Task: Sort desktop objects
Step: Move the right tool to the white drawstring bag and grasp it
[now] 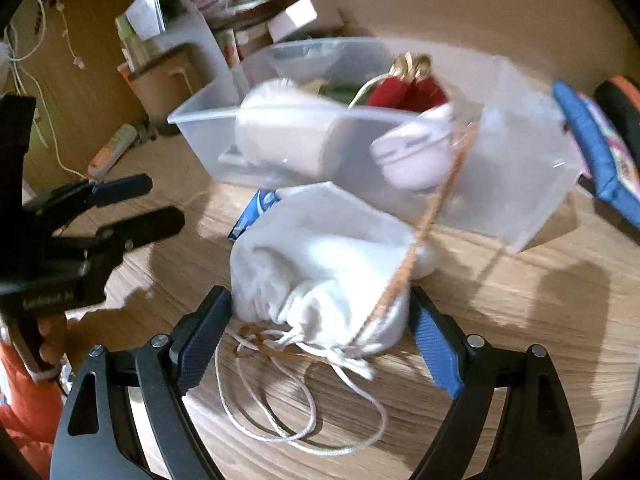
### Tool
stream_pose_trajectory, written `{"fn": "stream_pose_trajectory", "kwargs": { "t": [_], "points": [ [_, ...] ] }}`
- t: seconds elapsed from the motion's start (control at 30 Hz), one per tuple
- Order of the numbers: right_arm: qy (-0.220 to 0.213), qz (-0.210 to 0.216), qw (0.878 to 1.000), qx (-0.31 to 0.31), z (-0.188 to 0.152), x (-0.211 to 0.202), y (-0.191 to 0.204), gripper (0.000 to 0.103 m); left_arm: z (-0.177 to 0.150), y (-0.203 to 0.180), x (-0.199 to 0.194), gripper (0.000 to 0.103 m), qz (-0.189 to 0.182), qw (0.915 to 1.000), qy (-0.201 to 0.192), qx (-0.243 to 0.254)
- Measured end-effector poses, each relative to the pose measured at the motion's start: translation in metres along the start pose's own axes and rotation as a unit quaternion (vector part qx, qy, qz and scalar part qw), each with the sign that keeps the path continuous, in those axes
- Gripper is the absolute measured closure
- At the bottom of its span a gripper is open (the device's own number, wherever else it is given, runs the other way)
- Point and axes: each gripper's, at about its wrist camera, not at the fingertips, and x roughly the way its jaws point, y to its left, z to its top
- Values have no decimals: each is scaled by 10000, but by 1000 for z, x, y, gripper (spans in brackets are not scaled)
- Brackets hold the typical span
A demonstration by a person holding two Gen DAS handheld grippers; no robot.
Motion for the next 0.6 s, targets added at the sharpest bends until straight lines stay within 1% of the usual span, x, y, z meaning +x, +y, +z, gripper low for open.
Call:
{"fn": "stream_pose_trajectory", "kwargs": {
  "t": [0.17, 0.3, 0.33, 0.37, 0.47, 0.6],
  "points": [
    [19, -193, 9997, -159, 5, 10, 6, 16, -4, -1, 3, 32, -20, 10000, 58, -25],
    [-60, -585, 9971, -473, 6, 15, 14, 17, -5, -2, 5, 31, -55, 9999, 108, 1],
    [-96, -616, 9967, -518, 6, 15, 15, 18, -5, -5, 5, 31, -67, 9999, 117, 32],
    [-134, -639, 9963, -564, 6, 14, 15, 22, -4, -6, 6, 31, -78, 9999, 122, 59],
    [-236, -654, 9955, -639, 5, 10, 13, 29, -3, -14, 9, 31, -119, 9997, 152, 162],
    [-338, -585, 9960, -589, 5, 6, 9, 31, 2, -24, 15, 31, -149, 9994, 191, 242]
  ]
}}
